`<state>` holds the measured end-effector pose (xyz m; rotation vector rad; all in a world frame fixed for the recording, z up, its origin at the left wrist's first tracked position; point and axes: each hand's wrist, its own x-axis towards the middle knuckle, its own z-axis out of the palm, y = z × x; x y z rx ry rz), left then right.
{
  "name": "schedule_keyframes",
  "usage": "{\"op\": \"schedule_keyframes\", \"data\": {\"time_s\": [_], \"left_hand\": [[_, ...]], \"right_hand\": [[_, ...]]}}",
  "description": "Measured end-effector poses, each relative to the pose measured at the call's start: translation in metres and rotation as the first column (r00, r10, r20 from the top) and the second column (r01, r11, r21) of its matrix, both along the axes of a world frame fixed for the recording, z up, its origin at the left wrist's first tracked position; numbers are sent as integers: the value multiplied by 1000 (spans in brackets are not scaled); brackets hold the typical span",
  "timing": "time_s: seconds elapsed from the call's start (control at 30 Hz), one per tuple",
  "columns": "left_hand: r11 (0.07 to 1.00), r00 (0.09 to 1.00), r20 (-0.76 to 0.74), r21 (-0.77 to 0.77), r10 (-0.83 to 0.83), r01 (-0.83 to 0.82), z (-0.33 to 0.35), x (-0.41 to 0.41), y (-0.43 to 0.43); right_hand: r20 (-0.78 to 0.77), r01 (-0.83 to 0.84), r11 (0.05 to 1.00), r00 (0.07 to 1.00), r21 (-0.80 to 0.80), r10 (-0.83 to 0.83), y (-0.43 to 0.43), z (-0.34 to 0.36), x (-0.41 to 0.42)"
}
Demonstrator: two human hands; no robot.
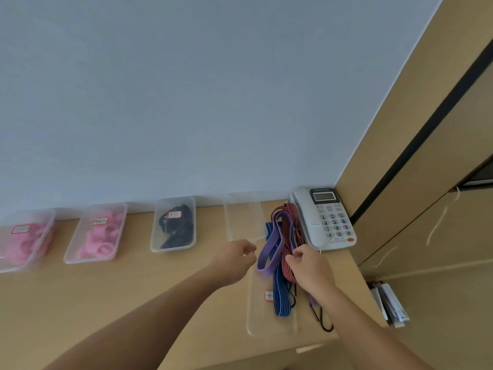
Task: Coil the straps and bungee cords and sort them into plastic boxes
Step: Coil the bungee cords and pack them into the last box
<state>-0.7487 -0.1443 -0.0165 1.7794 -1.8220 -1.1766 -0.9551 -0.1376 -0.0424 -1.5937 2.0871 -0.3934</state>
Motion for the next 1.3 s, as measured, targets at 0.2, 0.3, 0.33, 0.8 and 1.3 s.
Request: {"op": "schedule_keyframes", "data": {"time_s": [0.2,0.3,0.33,0.8,1.3], "left_hand": [[995,995,28,9,98,-99,-1,-36,2],[991,990,58,22,130,-132,1,-50,3],[990,988,72,26,140,-142,2,-53,3],[965,966,62,59,251,-254,1,-83,15],[978,990,-21,-152,139,-140,88,-68,-18]], "right_hand": [[33,-100,992,994,-78,103,-35,-7,-19],[-4,-143,990,990,-13,142,-45,-17,-38],[-25,-184,983,983,22,184,-46,-21,-44],[-177,-356,934,917,42,357,-39,-34,-43],[-202,-353,913,928,-205,313,-64,94,-48]]}}
